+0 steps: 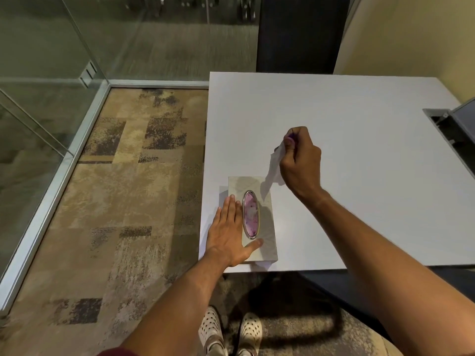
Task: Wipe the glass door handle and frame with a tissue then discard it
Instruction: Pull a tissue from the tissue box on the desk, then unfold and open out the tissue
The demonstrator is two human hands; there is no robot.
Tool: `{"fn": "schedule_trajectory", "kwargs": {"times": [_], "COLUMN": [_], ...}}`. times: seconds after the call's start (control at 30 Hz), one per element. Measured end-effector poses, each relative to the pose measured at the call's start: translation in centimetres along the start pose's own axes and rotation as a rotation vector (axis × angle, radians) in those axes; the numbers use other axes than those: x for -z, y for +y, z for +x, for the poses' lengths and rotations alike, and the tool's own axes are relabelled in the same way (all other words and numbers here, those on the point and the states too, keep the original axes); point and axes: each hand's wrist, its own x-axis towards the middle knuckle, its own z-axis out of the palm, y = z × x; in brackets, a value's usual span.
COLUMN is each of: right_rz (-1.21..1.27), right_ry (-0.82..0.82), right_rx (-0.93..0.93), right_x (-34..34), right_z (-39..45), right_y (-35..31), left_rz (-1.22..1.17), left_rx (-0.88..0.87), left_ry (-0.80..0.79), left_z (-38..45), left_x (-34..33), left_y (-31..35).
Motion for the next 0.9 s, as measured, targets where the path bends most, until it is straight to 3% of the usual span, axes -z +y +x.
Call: {"fn": "schedule_trajectory", "kwargs": {"times": [0.23, 0.37, 0.5, 0.67, 0.9], "right_rz": [-0.029, -0.033, -0.001, 0.096, 0.315], "right_ry": [-0.008, -0.032, -0.093, -0.182, -0.303], "right_rx": [0.031, 0.021, -0.003, -0.068, -0.196], "right_x": [0.6, 1.1, 1.4, 1.9, 3.3], "right_z": [1.3, 2.3, 3.4, 4.7, 5.9], "right_y": [-0.7, -1.6, -2.9, -4.9, -7.5], "left_rz": [-0.102, -0.37, -0.663, -1.006, -1.059], "left_rx": [-0.006, 0.037, -0.061, -0.147, -0.129], "left_ry": [0.106, 0.266, 0.431, 0.471, 0.569], "left_z": [0.5, 2.0, 3.3, 3.6, 3.3], "left_x": [2.6, 7.5, 13.4, 19.4, 23.6], "left_y": [-0.2, 0.2, 0.9, 2.0, 3.4]}}
